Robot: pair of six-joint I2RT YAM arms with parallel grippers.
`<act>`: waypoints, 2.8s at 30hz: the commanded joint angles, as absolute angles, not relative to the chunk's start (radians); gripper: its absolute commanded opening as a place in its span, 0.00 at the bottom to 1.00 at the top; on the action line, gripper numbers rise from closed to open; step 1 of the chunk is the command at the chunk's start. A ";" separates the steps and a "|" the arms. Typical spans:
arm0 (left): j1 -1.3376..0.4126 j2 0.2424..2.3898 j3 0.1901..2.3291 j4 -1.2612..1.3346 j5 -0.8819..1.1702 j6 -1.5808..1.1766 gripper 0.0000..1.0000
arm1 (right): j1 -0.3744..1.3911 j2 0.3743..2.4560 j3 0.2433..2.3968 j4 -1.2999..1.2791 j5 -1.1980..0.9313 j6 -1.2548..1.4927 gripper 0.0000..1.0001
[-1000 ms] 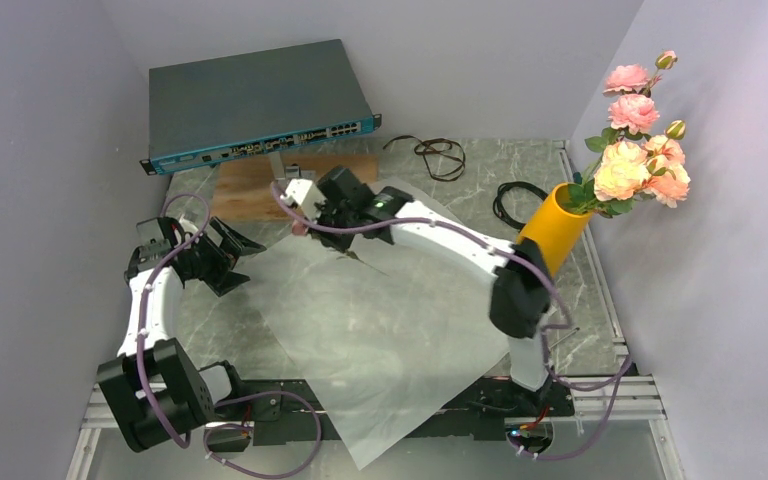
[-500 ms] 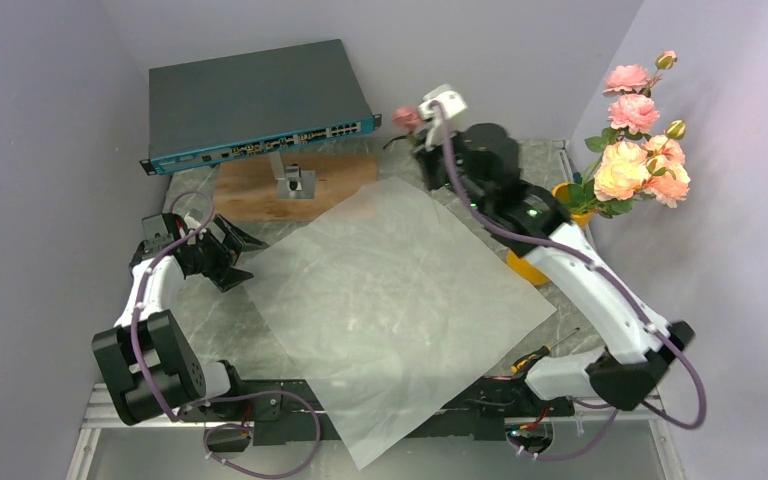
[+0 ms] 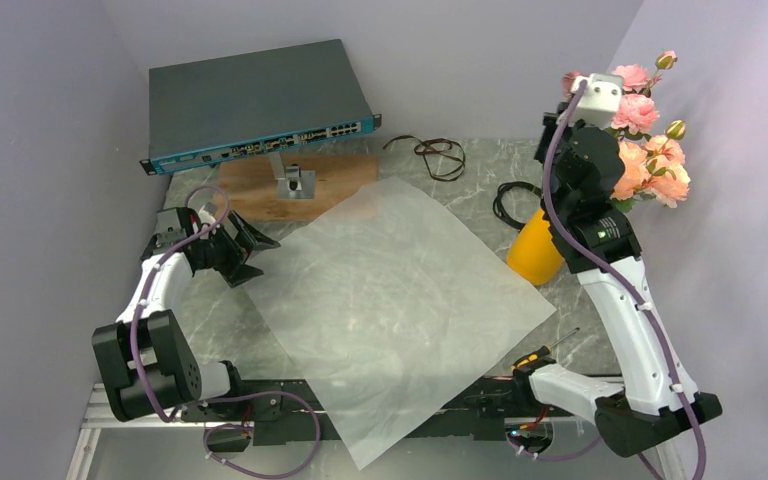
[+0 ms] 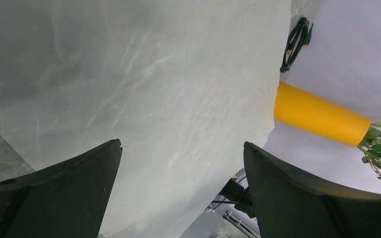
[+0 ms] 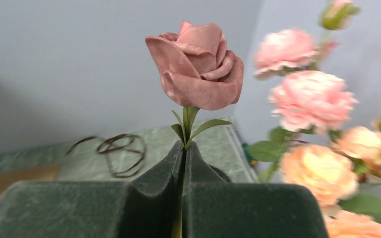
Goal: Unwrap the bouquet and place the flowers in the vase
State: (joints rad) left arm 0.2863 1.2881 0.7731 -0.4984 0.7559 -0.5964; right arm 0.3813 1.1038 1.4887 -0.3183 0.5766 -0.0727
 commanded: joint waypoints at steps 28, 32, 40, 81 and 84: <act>0.253 1.275 0.828 -0.491 0.744 -0.589 0.99 | 0.224 1.120 1.129 0.368 0.732 -0.469 0.00; 0.253 1.275 0.835 -0.493 0.744 -0.583 1.00 | 0.177 1.139 1.157 0.248 0.735 -0.368 0.00; 0.252 1.276 0.831 -0.483 0.742 -0.570 0.99 | 0.143 1.141 1.138 0.132 0.709 -0.303 0.00; 0.245 1.276 0.866 -0.537 0.760 -0.510 0.99 | 0.124 0.920 1.205 -0.467 0.295 0.034 0.85; 0.244 1.267 0.876 -0.566 0.756 -0.485 0.99 | 0.124 0.901 1.200 -0.488 0.157 0.011 0.86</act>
